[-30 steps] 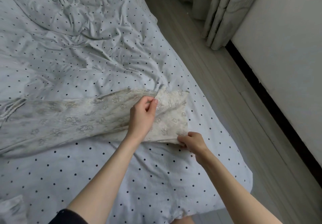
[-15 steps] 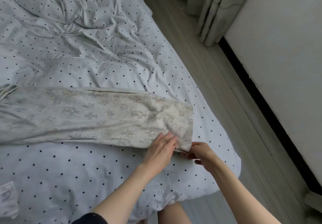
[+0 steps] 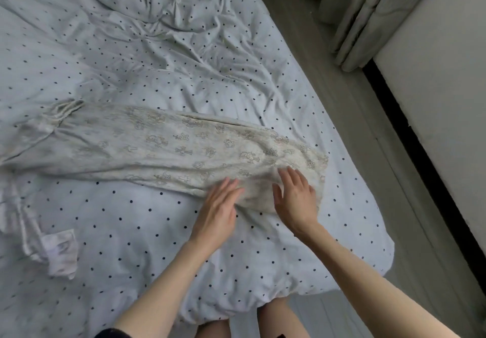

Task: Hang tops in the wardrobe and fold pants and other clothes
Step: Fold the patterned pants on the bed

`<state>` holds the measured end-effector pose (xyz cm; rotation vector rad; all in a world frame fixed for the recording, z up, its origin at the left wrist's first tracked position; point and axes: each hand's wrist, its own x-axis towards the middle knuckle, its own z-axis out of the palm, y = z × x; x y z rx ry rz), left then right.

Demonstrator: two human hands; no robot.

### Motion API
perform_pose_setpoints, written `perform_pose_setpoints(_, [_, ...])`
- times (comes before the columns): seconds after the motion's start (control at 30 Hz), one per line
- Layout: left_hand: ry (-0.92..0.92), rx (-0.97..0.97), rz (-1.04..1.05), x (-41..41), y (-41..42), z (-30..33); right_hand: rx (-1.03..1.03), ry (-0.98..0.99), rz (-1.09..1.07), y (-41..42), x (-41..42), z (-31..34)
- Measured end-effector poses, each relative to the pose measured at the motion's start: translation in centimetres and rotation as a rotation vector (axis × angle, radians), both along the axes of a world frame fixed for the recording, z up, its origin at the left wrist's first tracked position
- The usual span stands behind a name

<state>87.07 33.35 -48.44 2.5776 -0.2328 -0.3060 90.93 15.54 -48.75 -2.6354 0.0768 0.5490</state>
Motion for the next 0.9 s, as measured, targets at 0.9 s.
perform_pose_setpoints(0.9, [0.233, -0.204, 0.912, 11.4, 47.9, 1.8, 0.043, -0.217, 0.532, 46.7, 8.5, 3.0])
